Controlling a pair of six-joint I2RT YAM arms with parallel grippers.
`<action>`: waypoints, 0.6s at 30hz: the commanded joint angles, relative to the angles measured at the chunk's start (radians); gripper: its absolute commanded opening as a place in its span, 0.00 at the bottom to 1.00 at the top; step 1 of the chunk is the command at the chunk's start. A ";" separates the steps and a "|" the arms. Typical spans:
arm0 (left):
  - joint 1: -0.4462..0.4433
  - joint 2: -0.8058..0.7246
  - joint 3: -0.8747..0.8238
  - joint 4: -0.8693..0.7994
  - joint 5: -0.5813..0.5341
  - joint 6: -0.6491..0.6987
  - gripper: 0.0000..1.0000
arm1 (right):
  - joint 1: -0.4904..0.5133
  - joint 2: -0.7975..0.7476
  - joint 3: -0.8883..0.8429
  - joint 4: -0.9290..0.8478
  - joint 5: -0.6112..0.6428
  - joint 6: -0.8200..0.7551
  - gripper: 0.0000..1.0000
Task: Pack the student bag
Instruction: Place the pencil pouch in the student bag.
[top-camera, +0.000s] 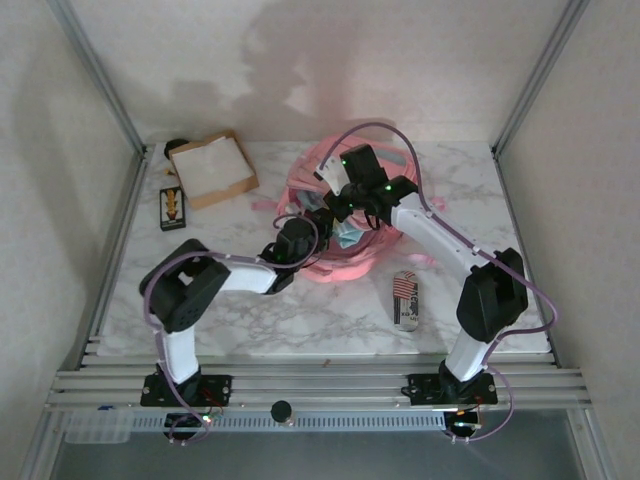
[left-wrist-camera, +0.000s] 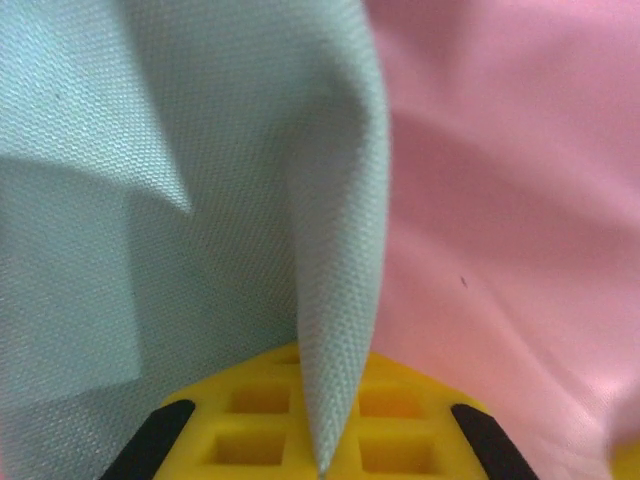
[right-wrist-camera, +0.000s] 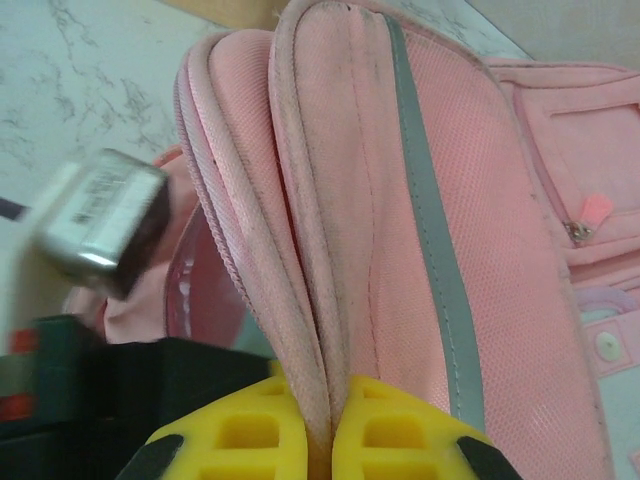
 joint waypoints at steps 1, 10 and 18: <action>0.004 0.124 0.113 0.197 -0.092 -0.010 0.00 | 0.008 -0.057 0.055 0.088 -0.111 0.030 0.00; 0.024 0.331 0.364 0.059 -0.168 -0.070 0.00 | -0.002 -0.069 0.076 0.075 -0.151 0.027 0.00; 0.022 0.401 0.491 -0.012 -0.210 -0.052 0.05 | -0.016 -0.076 0.037 0.111 -0.153 0.035 0.00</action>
